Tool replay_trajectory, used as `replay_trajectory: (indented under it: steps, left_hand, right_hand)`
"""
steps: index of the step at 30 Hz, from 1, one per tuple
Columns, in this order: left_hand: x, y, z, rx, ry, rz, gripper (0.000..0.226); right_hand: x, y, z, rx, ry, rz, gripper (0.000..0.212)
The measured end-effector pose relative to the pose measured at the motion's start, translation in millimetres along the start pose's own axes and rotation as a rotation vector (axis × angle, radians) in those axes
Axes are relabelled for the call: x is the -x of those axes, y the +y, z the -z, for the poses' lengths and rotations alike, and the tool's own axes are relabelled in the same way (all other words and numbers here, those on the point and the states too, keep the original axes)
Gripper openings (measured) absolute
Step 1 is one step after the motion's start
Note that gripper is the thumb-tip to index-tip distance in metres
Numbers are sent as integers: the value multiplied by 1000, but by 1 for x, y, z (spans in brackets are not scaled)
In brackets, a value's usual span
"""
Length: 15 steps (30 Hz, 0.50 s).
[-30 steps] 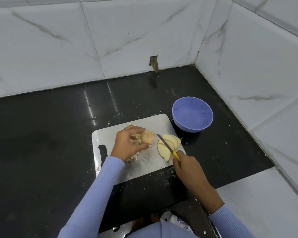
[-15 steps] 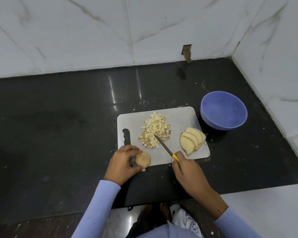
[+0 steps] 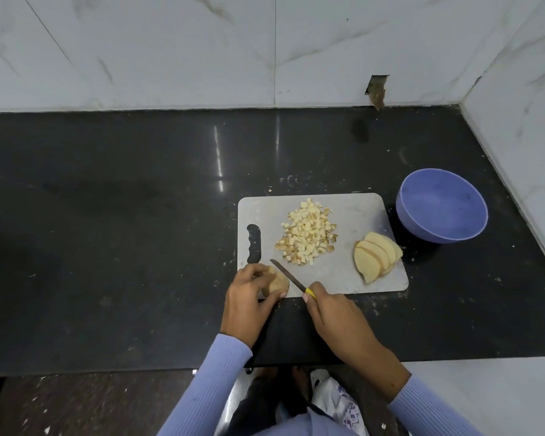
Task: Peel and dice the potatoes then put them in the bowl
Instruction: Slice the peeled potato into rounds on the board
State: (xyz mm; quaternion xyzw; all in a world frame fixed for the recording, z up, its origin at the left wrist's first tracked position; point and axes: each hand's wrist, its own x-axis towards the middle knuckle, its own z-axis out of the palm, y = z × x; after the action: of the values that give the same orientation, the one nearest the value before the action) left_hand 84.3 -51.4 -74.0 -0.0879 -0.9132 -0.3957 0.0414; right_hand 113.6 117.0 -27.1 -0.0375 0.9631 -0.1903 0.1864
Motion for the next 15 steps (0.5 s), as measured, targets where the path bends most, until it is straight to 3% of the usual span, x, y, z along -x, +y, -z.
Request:
replay_trajectory:
  steps: [9,15]
  left_hand:
    - [5,-8,-8,51,60,-21,28]
    - [5,-9,-12,11,73,-59,25]
  right_hand:
    - [-7,-9,-7,52,-125,-55,25]
    - [1,-7,-6,130,-158,-92,32]
